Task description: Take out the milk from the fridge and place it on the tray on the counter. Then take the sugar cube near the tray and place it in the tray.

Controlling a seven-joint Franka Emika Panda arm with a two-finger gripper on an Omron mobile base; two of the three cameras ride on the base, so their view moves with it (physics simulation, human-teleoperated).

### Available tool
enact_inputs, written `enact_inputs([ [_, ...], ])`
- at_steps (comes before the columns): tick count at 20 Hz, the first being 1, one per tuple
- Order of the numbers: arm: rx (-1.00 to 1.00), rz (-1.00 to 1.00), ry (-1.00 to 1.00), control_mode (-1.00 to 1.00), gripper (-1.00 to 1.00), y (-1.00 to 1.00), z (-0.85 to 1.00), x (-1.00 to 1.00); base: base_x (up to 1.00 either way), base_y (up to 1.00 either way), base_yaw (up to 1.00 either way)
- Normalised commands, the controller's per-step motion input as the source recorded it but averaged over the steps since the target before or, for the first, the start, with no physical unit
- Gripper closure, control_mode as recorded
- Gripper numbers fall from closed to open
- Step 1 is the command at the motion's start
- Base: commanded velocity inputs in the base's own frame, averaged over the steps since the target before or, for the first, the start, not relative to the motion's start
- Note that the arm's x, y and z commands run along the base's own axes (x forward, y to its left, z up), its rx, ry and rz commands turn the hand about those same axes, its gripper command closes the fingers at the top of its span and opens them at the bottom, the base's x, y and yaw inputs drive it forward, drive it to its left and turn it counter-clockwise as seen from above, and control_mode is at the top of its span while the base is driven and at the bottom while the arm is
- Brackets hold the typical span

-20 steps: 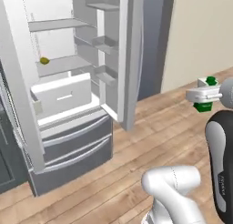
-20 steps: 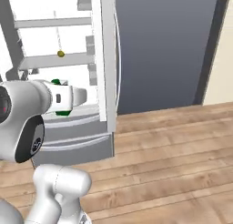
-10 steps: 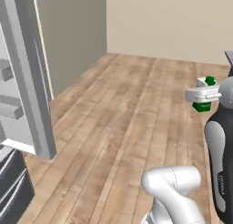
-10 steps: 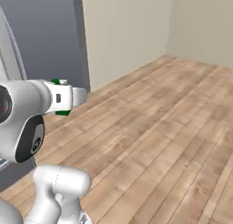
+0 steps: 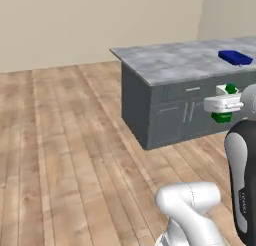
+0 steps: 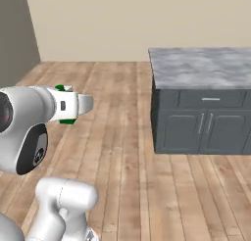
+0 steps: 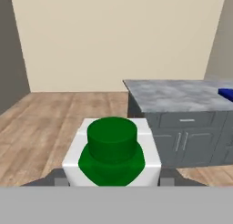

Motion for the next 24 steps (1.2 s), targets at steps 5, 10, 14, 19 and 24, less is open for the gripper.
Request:
enact_inputs([
  [5,0.00,0.00,0.00,1.00,1.00,0.00,0.00,0.00,0.00,0.04,-0.99],
  [10,0.00,0.00,0.00,1.00,1.00,0.00,0.00,0.00,0.52,0.22,-0.32],
  [14,0.00,0.00,0.00,1.00,1.00,0.00,0.00,0.00,0.89,-0.67,0.05],
  [19,0.00,0.00,0.00,1.00,1.00,0.00,0.00,0.00,1.00,-1.00,0.17],
  [24,0.00,0.00,0.00,1.00,1.00,0.00,0.00,0.00,1.00,-1.00,0.18],
])
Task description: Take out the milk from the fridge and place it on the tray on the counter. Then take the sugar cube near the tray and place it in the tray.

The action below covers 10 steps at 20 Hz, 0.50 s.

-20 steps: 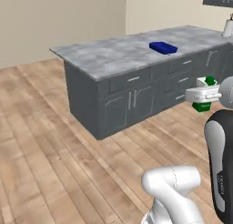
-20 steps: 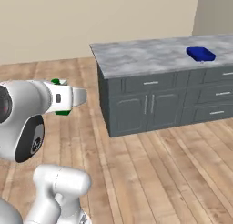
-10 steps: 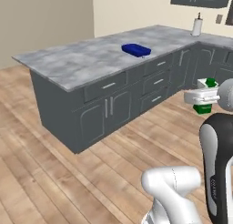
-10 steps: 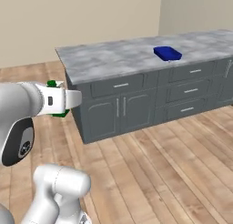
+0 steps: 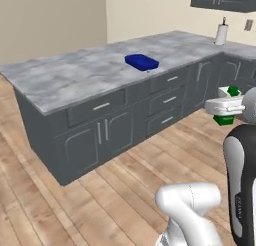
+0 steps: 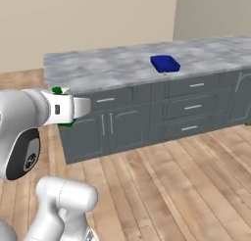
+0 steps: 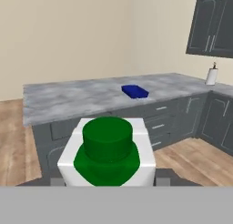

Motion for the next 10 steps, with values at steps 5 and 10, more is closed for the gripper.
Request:
enact_inputs([
  [5,0.00,0.00,0.00,1.00,1.00,0.00,0.00,0.00,1.00,-1.00,0.23],
  [10,0.00,0.00,0.00,1.00,1.00,0.00,0.00,0.00,1.00,-0.91,0.45],
])
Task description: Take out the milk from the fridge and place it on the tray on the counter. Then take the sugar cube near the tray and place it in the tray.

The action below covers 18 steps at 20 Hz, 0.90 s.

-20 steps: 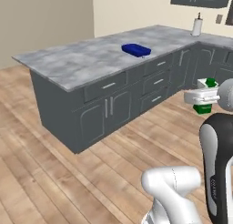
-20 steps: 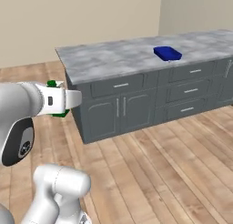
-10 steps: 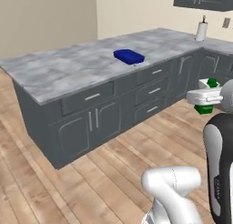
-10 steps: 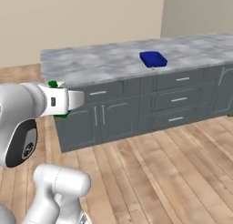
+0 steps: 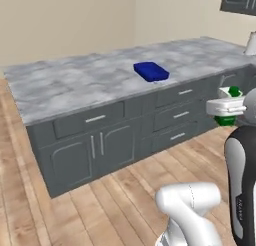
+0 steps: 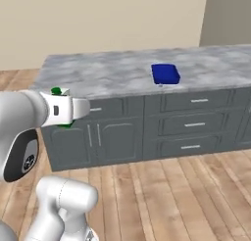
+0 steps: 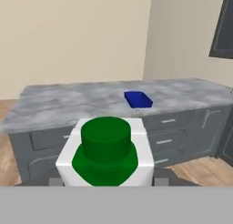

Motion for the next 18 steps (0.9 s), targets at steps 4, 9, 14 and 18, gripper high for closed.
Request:
enact_inputs([
  [4,0.00,0.00,0.00,1.00,1.00,0.00,0.00,0.00,1.00,-0.68,0.59],
  [9,0.00,0.00,0.00,1.00,1.00,0.00,0.00,0.00,1.00,-0.75,0.56],
  [14,0.00,0.00,0.00,1.00,1.00,0.00,0.00,0.00,0.66,-1.00,0.24],
  [18,0.00,0.00,0.00,1.00,1.00,0.00,0.00,0.00,0.71,-0.92,0.18],
])
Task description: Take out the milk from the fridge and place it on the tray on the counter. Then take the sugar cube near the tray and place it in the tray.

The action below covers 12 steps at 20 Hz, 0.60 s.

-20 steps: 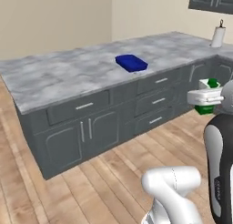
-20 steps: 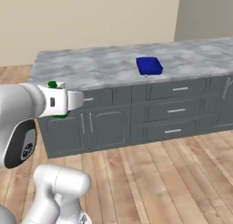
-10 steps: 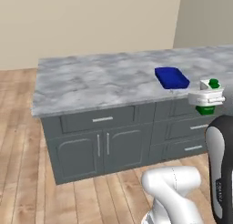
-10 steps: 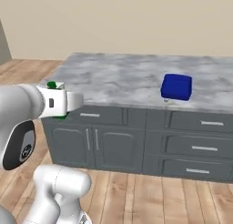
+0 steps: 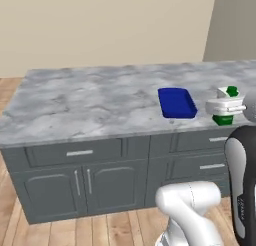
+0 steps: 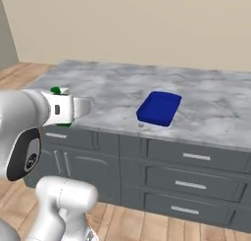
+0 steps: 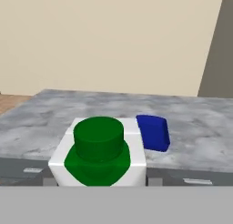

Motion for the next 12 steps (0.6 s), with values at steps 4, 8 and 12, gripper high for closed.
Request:
enact_inputs([
  [4,0.00,0.00,0.00,1.00,1.00,0.00,0.00,0.00,1.00,-0.45,0.11],
  [8,0.00,0.00,0.00,1.00,1.00,0.00,0.00,0.00,0.74,-0.82,0.04],
  [12,0.00,0.00,0.00,1.00,1.00,0.00,0.00,0.00,0.09,-1.00,0.00],
])
